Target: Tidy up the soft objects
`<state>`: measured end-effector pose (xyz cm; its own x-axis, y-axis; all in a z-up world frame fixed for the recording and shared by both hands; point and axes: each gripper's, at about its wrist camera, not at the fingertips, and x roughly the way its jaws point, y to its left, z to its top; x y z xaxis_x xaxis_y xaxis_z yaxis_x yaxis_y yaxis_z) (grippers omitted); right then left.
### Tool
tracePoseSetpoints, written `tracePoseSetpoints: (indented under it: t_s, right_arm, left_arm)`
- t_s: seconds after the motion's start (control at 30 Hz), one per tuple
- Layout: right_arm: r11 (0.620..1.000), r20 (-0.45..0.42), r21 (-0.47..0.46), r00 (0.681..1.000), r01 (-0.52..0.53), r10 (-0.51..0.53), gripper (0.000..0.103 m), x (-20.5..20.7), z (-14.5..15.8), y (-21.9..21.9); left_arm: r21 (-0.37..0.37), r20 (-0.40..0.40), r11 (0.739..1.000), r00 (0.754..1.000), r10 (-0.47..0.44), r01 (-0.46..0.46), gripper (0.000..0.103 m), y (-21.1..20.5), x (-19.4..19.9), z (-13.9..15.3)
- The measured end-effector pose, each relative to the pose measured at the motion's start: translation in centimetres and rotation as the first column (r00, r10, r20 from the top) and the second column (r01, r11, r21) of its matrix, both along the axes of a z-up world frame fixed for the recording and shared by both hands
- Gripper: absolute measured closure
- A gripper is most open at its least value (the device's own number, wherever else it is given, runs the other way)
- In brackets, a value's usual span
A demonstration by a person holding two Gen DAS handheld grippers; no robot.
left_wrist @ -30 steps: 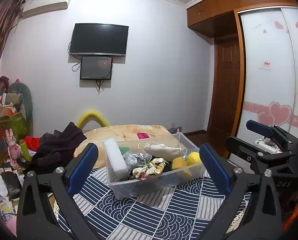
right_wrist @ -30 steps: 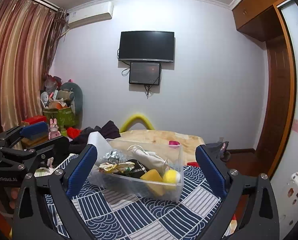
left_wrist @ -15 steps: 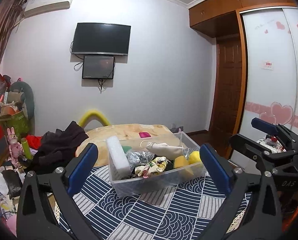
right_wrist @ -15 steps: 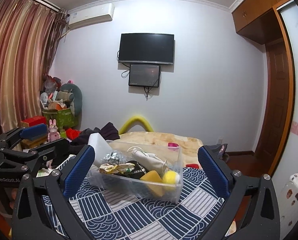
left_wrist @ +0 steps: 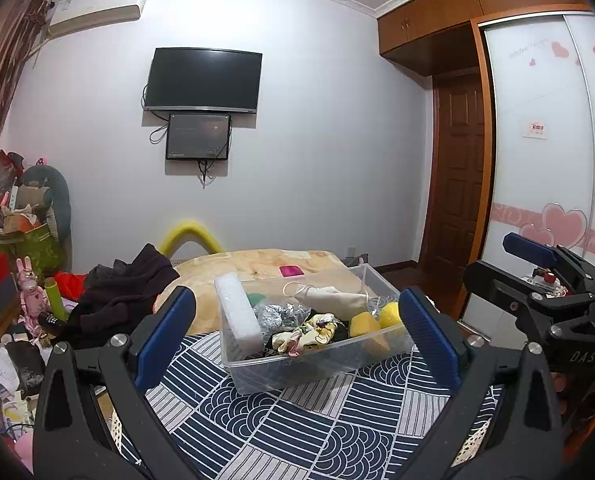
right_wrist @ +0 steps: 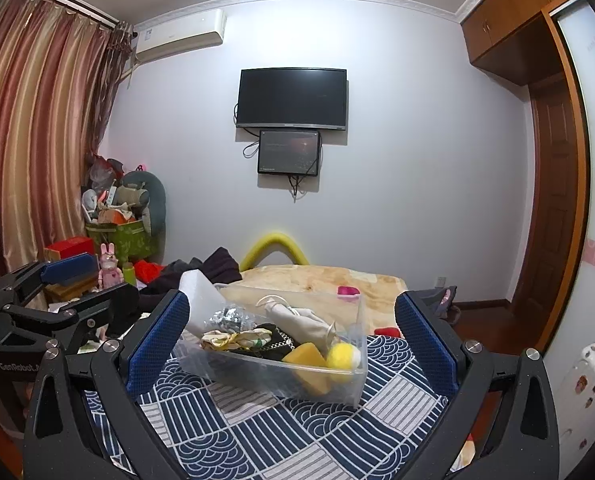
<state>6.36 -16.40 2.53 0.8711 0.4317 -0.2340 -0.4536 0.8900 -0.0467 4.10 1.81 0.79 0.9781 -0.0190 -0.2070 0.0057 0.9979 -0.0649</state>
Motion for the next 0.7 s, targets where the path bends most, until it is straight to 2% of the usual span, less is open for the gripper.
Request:
tracePoseSetpoints:
  t_s: [0.7]
  right_arm:
    - [1.0,-0.013,0.014,1.0,-0.005,0.005,0.0,0.15,0.28,0.12]
  left_arm:
    - [-0.028,-0.009,1.0,1.0,-0.014,0.013,0.0,0.27,0.31,0.2]
